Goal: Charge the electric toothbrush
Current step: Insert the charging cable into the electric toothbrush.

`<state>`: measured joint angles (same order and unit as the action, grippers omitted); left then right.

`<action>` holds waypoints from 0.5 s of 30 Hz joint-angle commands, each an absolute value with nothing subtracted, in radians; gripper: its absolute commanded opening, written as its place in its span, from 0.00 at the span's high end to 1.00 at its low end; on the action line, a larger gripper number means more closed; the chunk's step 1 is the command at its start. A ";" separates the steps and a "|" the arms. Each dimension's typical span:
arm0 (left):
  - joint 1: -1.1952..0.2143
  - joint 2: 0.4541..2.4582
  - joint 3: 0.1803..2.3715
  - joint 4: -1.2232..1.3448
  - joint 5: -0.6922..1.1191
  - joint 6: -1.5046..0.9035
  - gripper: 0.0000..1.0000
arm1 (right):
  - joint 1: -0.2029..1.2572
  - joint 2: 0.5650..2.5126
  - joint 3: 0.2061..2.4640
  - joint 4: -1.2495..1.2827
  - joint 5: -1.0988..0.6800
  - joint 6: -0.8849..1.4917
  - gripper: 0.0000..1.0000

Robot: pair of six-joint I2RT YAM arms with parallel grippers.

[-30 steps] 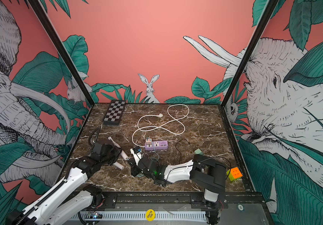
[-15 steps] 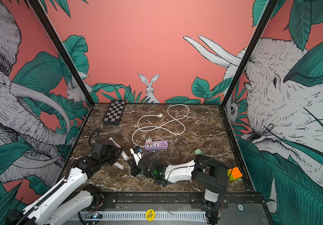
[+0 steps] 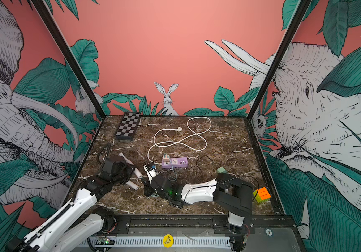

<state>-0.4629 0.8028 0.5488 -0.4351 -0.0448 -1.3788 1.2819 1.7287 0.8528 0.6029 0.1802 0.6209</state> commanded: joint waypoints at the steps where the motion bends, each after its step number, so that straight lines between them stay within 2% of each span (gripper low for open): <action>1: -0.472 0.788 0.548 -0.453 0.002 -1.389 1.00 | 1.273 1.756 0.895 0.596 0.234 0.640 1.00; 15: -0.507 0.785 0.540 -0.437 0.006 -1.409 1.00 | 1.265 1.754 0.917 0.613 0.257 0.591 1.00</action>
